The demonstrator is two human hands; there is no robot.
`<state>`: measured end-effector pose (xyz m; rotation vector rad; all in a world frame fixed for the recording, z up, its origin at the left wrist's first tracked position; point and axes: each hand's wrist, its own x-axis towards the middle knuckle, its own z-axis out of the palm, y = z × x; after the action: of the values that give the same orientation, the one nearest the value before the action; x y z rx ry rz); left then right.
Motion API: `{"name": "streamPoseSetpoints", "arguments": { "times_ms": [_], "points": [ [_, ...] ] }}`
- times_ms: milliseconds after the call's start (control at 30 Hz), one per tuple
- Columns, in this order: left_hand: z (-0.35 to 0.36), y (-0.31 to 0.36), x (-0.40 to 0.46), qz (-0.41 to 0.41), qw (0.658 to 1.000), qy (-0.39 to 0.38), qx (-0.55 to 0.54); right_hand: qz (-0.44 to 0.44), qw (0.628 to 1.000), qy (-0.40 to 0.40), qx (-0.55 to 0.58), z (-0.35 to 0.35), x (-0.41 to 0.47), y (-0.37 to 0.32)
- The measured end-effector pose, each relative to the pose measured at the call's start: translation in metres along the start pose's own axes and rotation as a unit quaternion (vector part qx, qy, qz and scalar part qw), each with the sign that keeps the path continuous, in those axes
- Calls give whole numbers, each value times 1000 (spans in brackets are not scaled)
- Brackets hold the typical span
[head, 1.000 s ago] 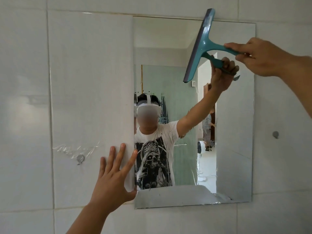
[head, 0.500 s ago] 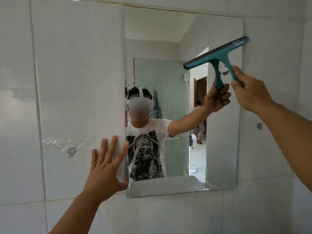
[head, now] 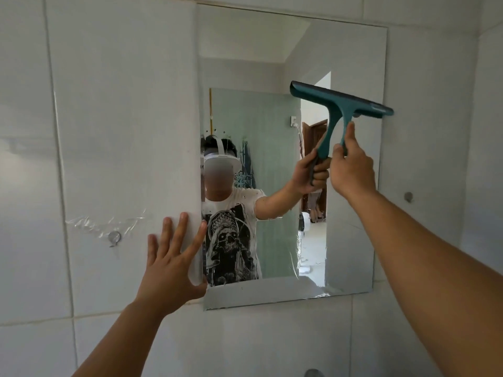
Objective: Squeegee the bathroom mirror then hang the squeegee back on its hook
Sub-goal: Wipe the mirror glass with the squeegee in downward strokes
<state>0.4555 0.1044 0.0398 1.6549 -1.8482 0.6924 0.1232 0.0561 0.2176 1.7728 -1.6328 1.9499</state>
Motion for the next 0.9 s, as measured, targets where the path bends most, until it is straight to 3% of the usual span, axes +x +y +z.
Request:
{"name": "streamPoseSetpoints", "arguments": {
  "times_ms": [433,600,900],
  "points": [
    [1,-3,1,-3,1000,-13,0,108,970,29,216,58,-42,-71],
    [-1,-2,1,-7,1000,-13,6,99,964,33,246,78,-62,-92],
    [-2,-2,1,-8,1000,-14,4,72,956,-34,284,121,-93,-102]
  ]
}}
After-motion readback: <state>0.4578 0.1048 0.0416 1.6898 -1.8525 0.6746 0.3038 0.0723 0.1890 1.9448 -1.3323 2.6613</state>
